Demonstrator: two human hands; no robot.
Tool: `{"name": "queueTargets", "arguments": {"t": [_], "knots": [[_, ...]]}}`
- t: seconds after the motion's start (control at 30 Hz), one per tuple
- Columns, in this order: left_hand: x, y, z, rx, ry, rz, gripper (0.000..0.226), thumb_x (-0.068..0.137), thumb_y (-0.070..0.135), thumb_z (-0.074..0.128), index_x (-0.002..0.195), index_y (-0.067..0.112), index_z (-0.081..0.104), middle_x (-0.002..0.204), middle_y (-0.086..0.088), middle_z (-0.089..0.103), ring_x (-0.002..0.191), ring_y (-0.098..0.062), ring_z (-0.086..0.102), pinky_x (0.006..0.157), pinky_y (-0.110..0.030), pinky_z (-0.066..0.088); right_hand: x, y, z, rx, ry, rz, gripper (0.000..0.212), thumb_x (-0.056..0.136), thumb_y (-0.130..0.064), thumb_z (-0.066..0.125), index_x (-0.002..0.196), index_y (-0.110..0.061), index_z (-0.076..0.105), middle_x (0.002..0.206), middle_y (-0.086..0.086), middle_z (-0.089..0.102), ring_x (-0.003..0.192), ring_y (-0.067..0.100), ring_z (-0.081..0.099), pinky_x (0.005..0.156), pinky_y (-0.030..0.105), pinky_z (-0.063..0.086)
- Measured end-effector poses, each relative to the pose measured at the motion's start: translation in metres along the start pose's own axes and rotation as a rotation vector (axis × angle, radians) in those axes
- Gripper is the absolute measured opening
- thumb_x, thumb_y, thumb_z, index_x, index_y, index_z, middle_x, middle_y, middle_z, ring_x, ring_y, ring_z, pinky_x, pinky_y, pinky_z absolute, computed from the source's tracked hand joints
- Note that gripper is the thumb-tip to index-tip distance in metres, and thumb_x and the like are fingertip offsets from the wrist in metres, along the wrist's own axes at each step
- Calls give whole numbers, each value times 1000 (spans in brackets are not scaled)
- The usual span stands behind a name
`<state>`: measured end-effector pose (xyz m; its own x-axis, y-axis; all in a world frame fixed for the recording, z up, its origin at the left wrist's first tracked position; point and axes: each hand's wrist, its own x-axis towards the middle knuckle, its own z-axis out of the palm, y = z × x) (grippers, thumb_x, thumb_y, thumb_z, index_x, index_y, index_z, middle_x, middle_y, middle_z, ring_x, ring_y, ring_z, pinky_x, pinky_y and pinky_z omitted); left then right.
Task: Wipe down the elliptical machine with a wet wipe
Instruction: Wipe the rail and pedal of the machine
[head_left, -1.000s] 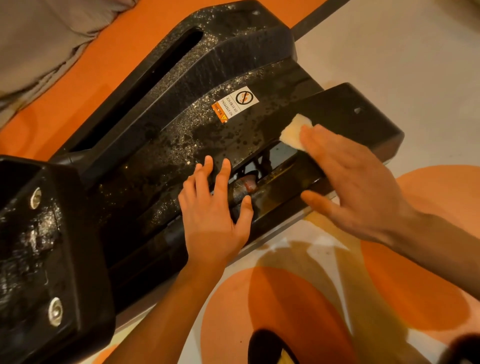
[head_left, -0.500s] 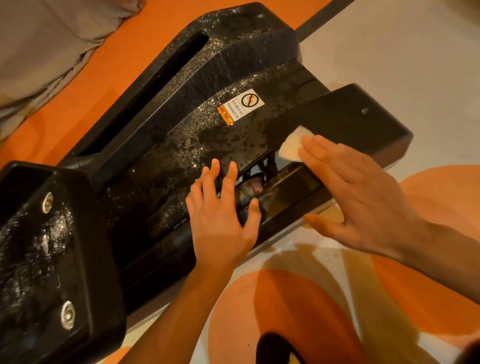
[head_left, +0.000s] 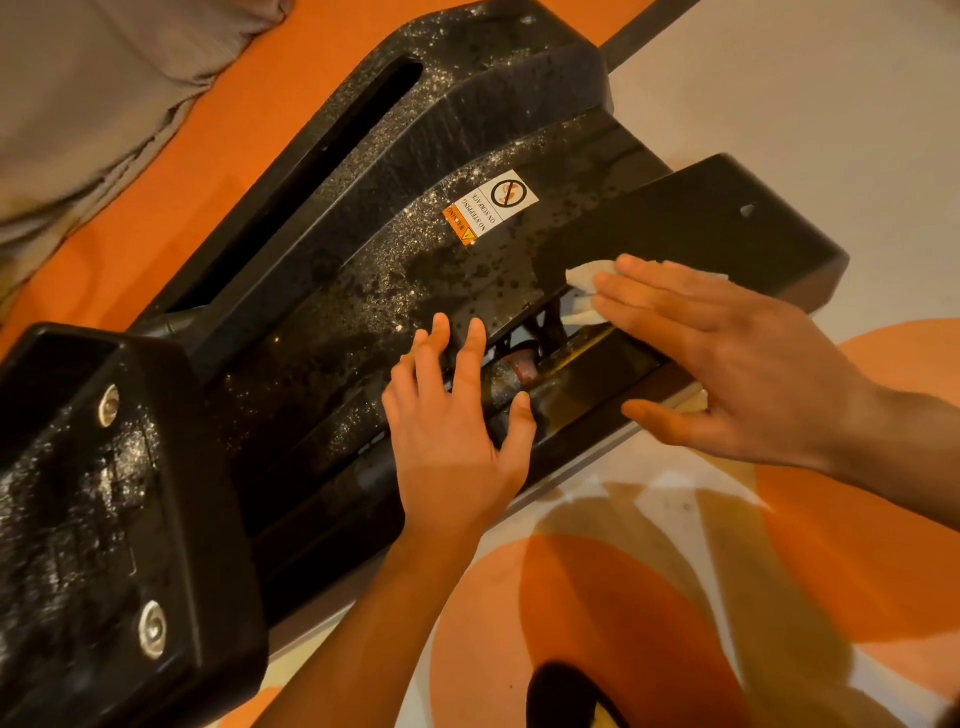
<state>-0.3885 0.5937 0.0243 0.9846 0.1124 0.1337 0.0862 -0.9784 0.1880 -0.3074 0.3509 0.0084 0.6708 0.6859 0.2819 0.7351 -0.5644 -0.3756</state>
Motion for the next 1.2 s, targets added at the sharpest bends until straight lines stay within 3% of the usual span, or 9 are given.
{"name": "queueTargets", "arguments": {"t": [0.23, 0.33, 0.5, 0.67, 0.77, 0.9, 1.0, 1.1, 1.2], "knots": [[-1, -1, -1, -1, -6, -2, 69, 94, 50, 48, 153, 15, 46, 156, -17, 43, 137, -40, 43, 106, -62, 39, 29, 3, 6, -35, 21, -67, 70, 103, -60, 38, 132, -1, 65, 142, 13, 61, 152, 24, 32, 123, 41, 30], [-1, -2, 0, -2, -8, 1, 70, 93, 51, 48, 154, 16, 46, 156, -17, 42, 138, -40, 43, 107, -63, 39, 8, 10, 8, -12, 45, -85, 69, 103, -54, 41, 142, 0, 56, 154, 16, 49, 153, 29, 31, 121, 49, 33], [-1, -2, 0, -2, -14, -4, 70, 94, 51, 47, 154, 16, 45, 158, -15, 40, 140, -39, 41, 108, -63, 38, -18, 11, 5, 97, 86, 44, 70, 104, -51, 35, 155, -3, 39, 164, 15, 34, 154, 29, 27, 119, 54, 35], [-1, -1, 0, -2, -9, -2, 69, 93, 50, 48, 153, 15, 46, 157, -16, 42, 139, -39, 42, 108, -61, 38, 27, 4, 5, -30, -17, 24, 74, 104, -64, 27, 149, -11, 52, 165, 6, 33, 156, 22, 22, 123, 40, 24], [-1, -1, 0, 9, 0, 0, 69, 93, 50, 48, 152, 15, 47, 156, -17, 43, 136, -39, 44, 106, -61, 40, 29, 8, 4, 9, -44, -6, 68, 105, -58, 29, 147, -11, 54, 165, 6, 33, 156, 21, 21, 124, 41, 25], [-1, 0, 0, 10, 8, 1, 68, 92, 49, 48, 151, 15, 48, 155, -17, 44, 136, -39, 45, 107, -61, 40, -2, 20, 3, 75, -8, 90, 69, 104, -53, 34, 158, -10, 35, 167, 8, 27, 157, 21, 19, 125, 45, 25], [-1, 1, 0, 17, 2, -3, 68, 93, 49, 47, 152, 14, 48, 156, -17, 43, 136, -39, 44, 107, -60, 39, 2, 15, 0, 102, -1, 234, 77, 103, -64, 23, 164, -16, 20, 170, 6, 20, 158, 19, 14, 126, 45, 23], [-1, 1, 0, 19, 2, 1, 68, 94, 49, 46, 152, 13, 48, 156, -18, 43, 136, -40, 44, 106, -59, 39, 43, -7, -1, 49, -56, 253, 85, 100, -71, 10, 163, -15, 25, 169, 7, 24, 158, 23, 14, 125, 39, 17], [-1, 0, 0, 11, 8, 4, 67, 94, 49, 47, 152, 14, 48, 155, -18, 44, 136, -38, 43, 105, -59, 40, 65, -31, 9, -64, -103, 136, 84, 101, -67, 16, 158, -9, 35, 165, 9, 32, 157, 24, 17, 127, 38, 12]]}}
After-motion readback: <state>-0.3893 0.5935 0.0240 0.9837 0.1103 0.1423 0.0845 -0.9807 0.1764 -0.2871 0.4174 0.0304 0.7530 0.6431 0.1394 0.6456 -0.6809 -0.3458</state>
